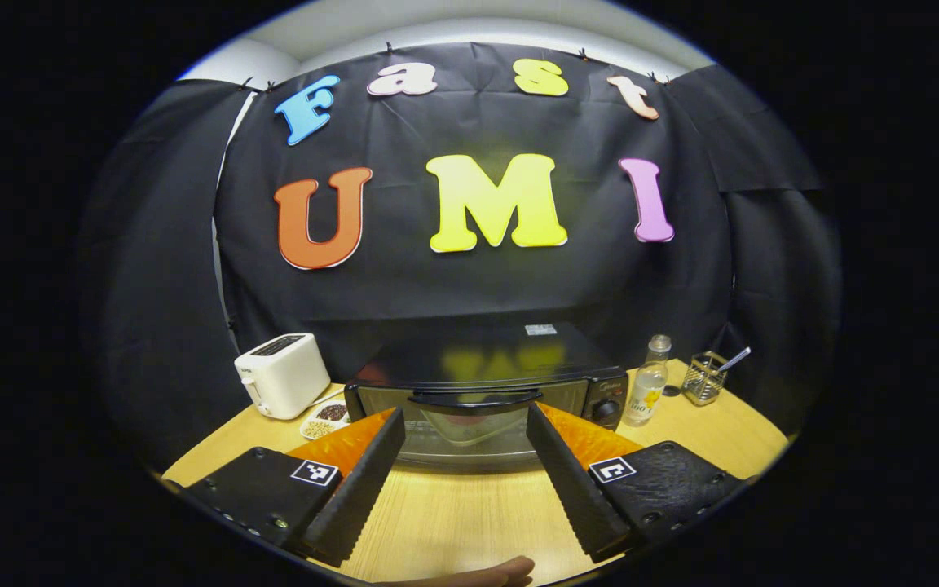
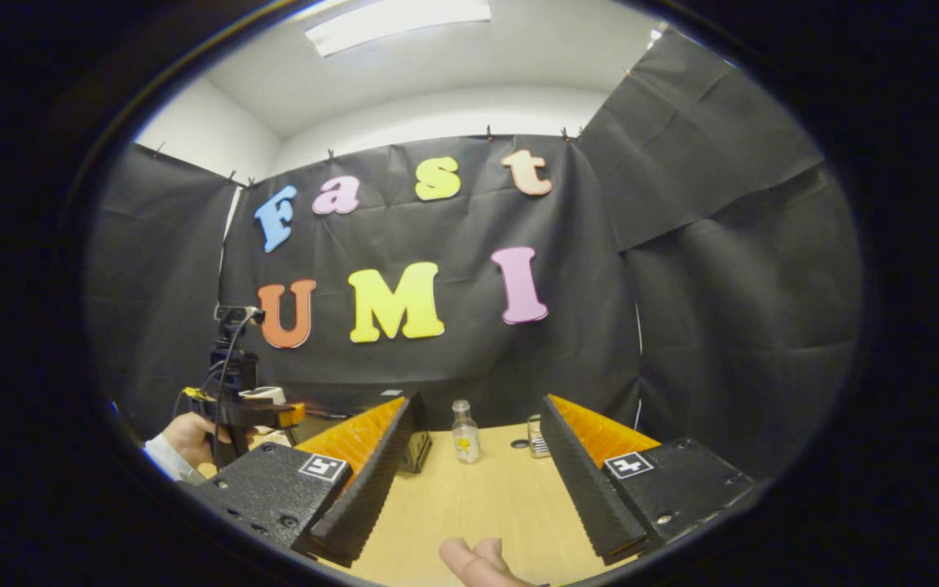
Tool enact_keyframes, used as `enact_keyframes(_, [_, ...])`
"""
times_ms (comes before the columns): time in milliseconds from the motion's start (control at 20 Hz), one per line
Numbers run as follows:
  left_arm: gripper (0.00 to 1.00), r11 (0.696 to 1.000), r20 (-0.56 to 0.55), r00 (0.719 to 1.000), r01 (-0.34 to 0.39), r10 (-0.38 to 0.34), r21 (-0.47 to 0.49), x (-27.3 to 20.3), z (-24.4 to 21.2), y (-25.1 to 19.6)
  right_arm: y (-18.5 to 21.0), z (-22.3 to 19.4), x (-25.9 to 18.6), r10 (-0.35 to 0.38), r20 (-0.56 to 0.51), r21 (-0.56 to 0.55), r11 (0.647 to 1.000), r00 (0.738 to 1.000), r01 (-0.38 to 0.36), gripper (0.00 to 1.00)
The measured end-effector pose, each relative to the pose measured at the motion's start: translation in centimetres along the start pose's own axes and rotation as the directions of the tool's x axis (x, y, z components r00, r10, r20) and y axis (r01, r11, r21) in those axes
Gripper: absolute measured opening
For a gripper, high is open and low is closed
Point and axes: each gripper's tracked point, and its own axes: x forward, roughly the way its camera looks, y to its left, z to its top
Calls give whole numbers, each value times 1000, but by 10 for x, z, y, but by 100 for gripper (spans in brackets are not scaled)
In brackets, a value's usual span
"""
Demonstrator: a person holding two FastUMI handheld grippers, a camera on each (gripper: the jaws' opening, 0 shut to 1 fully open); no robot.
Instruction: Open the electric oven with the left hand, put the food in, and close the electric oven.
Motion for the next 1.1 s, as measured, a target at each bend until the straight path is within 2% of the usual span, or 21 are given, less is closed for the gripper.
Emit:
enact_keyframes(350, [96,999,82,996,33,-31,-34,-102,67,2,20,45,-37,-7,73,-23,1000,997,9,94])
enact_keyframes(400, [100,999,104,994,34,-31,-29,-118,76,3,22,48,-41,-11,76,-33,999,997,13,94])
enact_keyframes(450, [96,999,126,991,41,-38,-21,-133,85,2,23,51,-44,-18,77,-44,999,997,21,95])
enact_keyframes(550, [96,999,148,988,35,-33,-11,-165,93,4,26,57,-53,-27,83,-55,998,996,31,96])
enact_keyframes(700, [95,999,171,985,-25,29,-29,-206,92,16,27,60,-63,-44,83,-64,997,996,49,95])
enact_keyframes(850, [95,999,211,977,-8,16,-40,-240,83,13,27,61,-69,-63,74,-62,996,995,68,96])
enact_keyframes(950, [96,999,217,976,4,6,-48,-261,69,14,30,58,-70,-50,56,-54,997,997,53,96])
enact_keyframes(1100, [95,999,202,978,-40,45,-30,-284,55,22,30,50,-67,-43,13,-36,998,999,44,96])
